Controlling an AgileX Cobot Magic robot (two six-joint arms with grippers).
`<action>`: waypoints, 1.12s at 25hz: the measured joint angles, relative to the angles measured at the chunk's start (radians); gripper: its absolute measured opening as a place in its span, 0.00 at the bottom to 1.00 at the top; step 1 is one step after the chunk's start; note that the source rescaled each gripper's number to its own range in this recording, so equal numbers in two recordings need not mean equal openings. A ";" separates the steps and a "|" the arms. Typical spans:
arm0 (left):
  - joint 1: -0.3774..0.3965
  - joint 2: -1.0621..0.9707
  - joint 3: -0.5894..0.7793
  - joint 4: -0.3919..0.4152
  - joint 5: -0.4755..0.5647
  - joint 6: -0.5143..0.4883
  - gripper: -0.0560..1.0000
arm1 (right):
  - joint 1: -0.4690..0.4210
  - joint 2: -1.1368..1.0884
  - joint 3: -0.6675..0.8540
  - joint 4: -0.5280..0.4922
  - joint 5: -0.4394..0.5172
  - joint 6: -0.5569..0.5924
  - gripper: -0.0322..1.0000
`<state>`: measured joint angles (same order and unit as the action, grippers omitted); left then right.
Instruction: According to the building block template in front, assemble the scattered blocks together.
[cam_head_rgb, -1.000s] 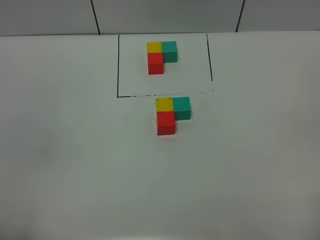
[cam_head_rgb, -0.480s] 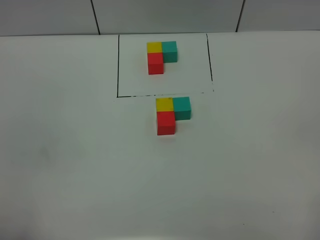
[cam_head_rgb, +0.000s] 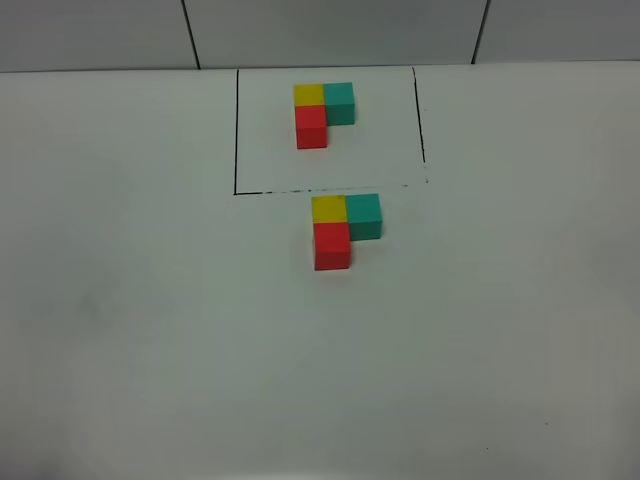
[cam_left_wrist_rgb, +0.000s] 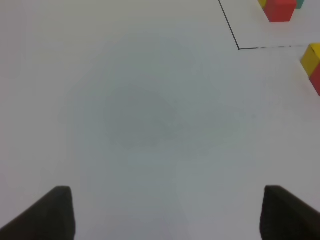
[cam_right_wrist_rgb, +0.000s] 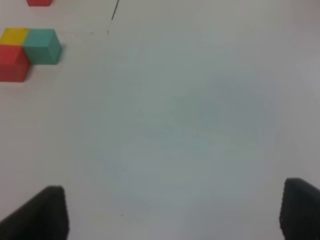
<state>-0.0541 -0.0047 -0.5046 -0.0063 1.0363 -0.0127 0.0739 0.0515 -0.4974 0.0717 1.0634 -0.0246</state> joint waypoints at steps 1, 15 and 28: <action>0.000 0.000 0.000 0.000 0.000 0.000 0.79 | 0.000 0.000 0.000 0.000 0.000 0.000 0.74; 0.000 0.000 0.000 0.000 0.000 0.000 0.79 | -0.054 0.000 0.000 0.000 0.000 -0.001 0.74; 0.000 0.000 0.000 0.000 0.000 0.000 0.79 | -0.054 0.000 0.000 0.000 0.000 -0.002 0.73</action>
<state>-0.0541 -0.0047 -0.5046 -0.0063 1.0363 -0.0127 0.0196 0.0515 -0.4974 0.0717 1.0634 -0.0266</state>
